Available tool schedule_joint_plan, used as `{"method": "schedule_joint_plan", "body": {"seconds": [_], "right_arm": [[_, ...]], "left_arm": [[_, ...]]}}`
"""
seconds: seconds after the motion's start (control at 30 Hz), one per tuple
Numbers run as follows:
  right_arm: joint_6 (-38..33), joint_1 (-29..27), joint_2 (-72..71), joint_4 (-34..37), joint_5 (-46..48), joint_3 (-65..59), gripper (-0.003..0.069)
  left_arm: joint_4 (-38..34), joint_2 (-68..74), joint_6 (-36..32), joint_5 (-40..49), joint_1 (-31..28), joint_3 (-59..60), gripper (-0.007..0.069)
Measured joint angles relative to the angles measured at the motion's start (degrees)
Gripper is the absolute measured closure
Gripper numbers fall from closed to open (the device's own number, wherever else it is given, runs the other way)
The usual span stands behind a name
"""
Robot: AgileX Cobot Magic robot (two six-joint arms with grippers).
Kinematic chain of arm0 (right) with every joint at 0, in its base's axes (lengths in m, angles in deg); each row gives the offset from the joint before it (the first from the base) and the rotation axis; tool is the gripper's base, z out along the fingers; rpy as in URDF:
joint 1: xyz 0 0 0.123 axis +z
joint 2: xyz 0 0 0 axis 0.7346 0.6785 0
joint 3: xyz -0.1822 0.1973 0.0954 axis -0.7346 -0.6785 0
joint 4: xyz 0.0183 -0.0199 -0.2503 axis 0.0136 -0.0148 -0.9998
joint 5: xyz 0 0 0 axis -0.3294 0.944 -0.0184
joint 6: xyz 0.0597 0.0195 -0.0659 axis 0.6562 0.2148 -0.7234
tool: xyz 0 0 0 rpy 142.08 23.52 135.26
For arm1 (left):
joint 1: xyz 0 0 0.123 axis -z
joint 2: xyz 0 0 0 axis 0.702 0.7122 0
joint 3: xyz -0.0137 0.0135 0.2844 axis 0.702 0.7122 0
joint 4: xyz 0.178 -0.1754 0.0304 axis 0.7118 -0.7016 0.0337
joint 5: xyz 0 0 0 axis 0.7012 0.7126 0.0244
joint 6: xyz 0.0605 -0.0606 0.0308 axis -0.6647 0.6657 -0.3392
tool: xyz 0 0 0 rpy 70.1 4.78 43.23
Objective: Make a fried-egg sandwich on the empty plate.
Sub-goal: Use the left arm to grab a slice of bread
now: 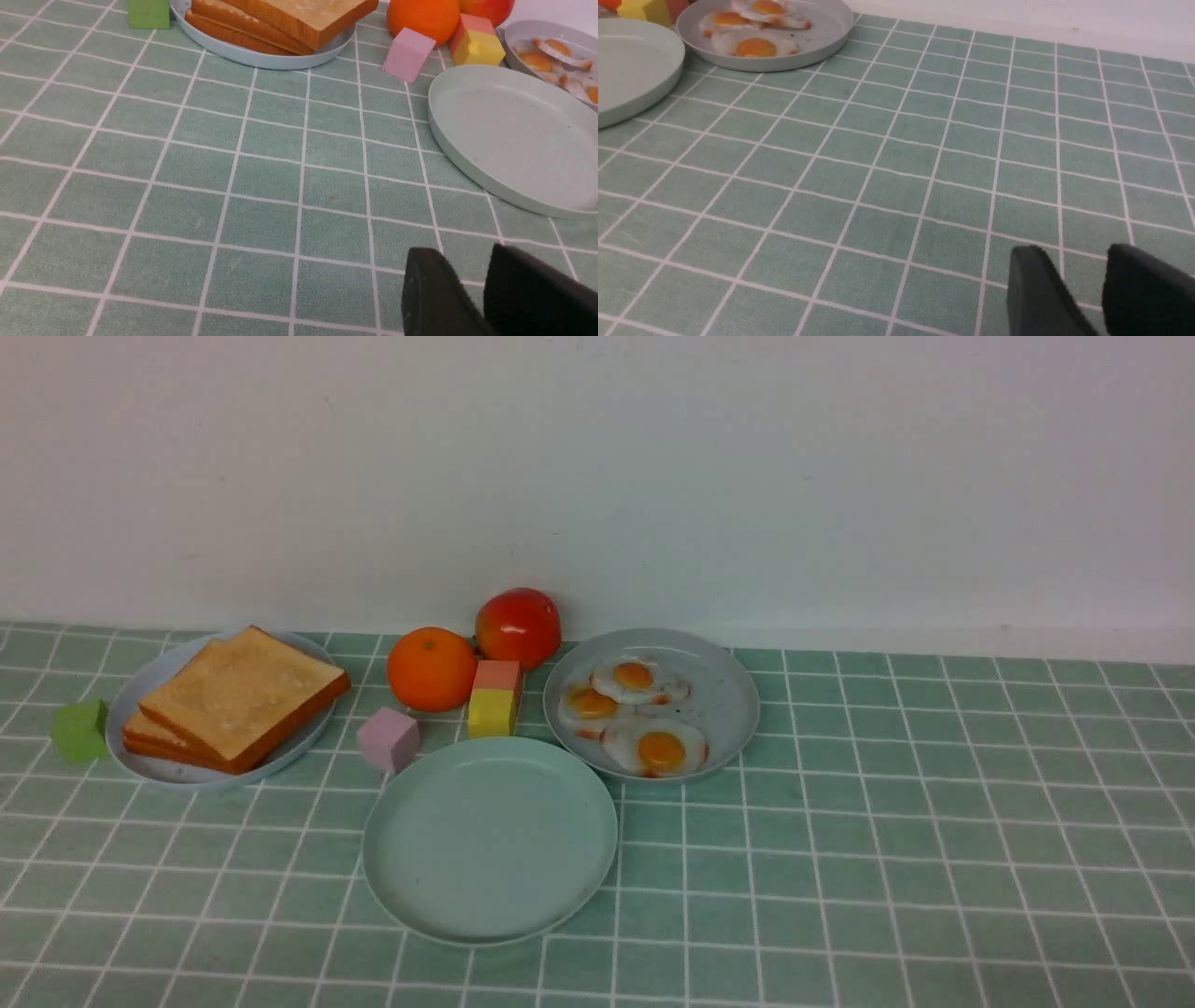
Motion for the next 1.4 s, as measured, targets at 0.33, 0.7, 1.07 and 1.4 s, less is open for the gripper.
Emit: {"method": "schedule_joint_plan", "body": {"seconds": [0.33, 0.7, 1.07, 1.4], "right_arm": [[0.0, 0.0, 0.0, 0.0, 0.0, 0.0, 0.0419], [0.0, 0.0, 0.0, 0.0, 0.0, 0.0, 0.0419], [0.0, 0.0, 0.0, 0.0, 0.0, 0.0, 0.0419], [0.0, 0.0, 0.0, 0.0, 0.0, 0.0, 0.0419]], "left_arm": [[0.0, 0.0, 0.0, 0.0, 0.0, 0.0, 0.0426], [0.0, 0.0, 0.0, 0.0, 0.0, 0.0, 0.0417], [-6.5, 0.0, 2.9, -6.5, 0.0, 0.0, 0.0407], [-33.2, 0.0, 11.9, -21.8, 0.0, -1.5, 0.0433]]}}
